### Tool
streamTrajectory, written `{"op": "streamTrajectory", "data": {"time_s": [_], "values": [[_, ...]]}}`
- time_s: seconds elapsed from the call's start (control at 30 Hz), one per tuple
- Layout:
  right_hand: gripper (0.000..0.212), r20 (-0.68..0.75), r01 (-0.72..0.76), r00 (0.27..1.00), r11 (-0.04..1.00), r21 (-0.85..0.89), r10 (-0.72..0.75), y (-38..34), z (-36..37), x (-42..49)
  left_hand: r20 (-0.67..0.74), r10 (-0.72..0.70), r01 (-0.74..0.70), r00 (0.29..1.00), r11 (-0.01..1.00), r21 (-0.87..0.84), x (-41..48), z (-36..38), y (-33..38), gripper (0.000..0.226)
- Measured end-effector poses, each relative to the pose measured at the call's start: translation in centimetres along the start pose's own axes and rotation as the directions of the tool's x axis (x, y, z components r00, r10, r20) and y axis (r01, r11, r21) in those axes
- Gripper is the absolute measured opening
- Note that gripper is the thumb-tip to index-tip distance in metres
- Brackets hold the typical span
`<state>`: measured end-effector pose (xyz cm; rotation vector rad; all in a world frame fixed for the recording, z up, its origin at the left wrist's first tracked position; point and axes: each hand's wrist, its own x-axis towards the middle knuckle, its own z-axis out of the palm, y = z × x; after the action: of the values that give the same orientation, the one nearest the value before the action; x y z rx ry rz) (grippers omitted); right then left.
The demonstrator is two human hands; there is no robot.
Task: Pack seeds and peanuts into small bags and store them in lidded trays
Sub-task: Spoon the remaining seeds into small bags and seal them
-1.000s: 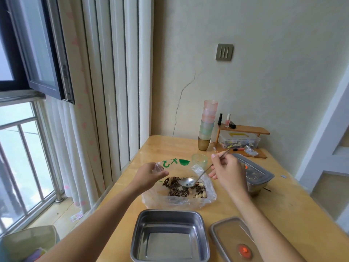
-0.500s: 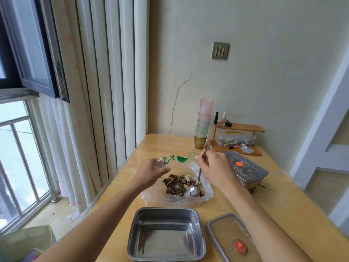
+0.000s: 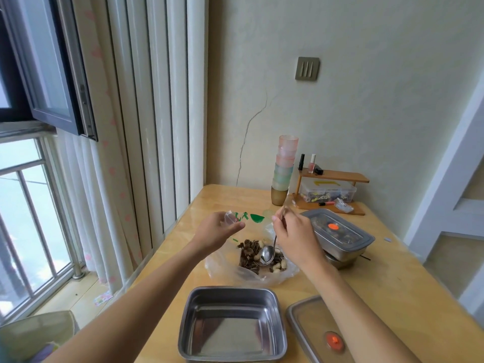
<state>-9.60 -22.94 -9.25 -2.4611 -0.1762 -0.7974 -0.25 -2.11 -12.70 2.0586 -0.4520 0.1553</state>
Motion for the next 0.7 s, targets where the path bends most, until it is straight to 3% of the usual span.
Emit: {"op": "streamTrajectory", "data": {"time_s": [0.2,0.33,0.47,0.6,0.67,0.7], "values": [[0.024,-0.112,-0.167,0.977,0.979,0.117,0.180,1.5,1.1,-1.2,0.046,0.073,-0.071,0.996,0.996,-0.049,0.9,1.1,3.6,0.033],[0.024,-0.127,-0.352,0.913,0.907,0.231,0.387,2.1,0.9,-2.0,0.070,0.081,-0.079,0.994,0.996,-0.031,0.8,1.6,3.9,0.033],[0.025,-0.089,-0.505,0.819,0.786,0.358,0.566,3.7,0.8,-2.5,0.022,0.072,-0.075,0.997,0.973,0.218,0.7,1.2,2.1,0.044],[0.021,-0.048,-0.534,0.792,0.729,0.429,0.608,4.6,0.8,-2.7,-0.023,-0.119,0.112,0.993,0.832,0.543,0.0,0.0,-1.3,0.052],[0.020,-0.036,-0.533,0.795,0.726,0.434,0.606,4.6,0.8,-2.6,-0.064,-0.174,0.163,0.983,0.648,0.744,-0.9,-0.2,-2.3,0.059],[0.020,-0.033,-0.532,0.797,0.727,0.434,0.603,4.5,0.7,-2.6,-0.066,-0.126,0.126,0.990,0.558,0.820,-1.4,-0.2,-2.6,0.063]]}}
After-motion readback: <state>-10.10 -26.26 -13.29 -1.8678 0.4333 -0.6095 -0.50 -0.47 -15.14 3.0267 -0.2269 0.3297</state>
